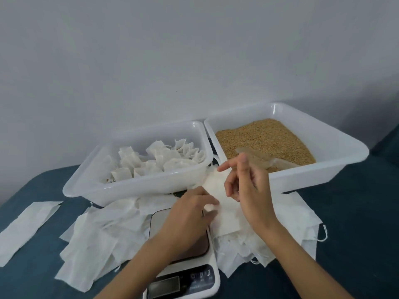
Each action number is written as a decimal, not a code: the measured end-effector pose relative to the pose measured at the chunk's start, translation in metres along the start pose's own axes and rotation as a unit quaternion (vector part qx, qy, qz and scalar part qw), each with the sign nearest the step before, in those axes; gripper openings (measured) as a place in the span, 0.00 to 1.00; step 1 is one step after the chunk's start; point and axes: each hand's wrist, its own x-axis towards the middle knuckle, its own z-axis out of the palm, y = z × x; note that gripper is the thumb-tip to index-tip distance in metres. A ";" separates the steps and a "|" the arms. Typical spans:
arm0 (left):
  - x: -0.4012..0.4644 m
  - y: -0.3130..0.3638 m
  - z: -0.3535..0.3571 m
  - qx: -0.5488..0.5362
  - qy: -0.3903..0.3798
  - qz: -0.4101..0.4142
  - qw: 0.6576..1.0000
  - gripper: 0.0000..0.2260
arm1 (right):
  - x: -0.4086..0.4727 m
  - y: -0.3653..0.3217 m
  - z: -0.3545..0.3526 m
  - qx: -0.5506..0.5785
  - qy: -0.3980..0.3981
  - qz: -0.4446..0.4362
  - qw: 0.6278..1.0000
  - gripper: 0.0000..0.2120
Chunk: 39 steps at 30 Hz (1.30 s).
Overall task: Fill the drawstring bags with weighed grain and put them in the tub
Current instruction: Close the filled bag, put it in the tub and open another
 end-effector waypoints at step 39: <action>0.003 -0.011 -0.026 -0.717 0.156 -0.147 0.663 0.16 | -0.005 0.018 0.007 -0.096 -0.211 0.175 0.957 0.16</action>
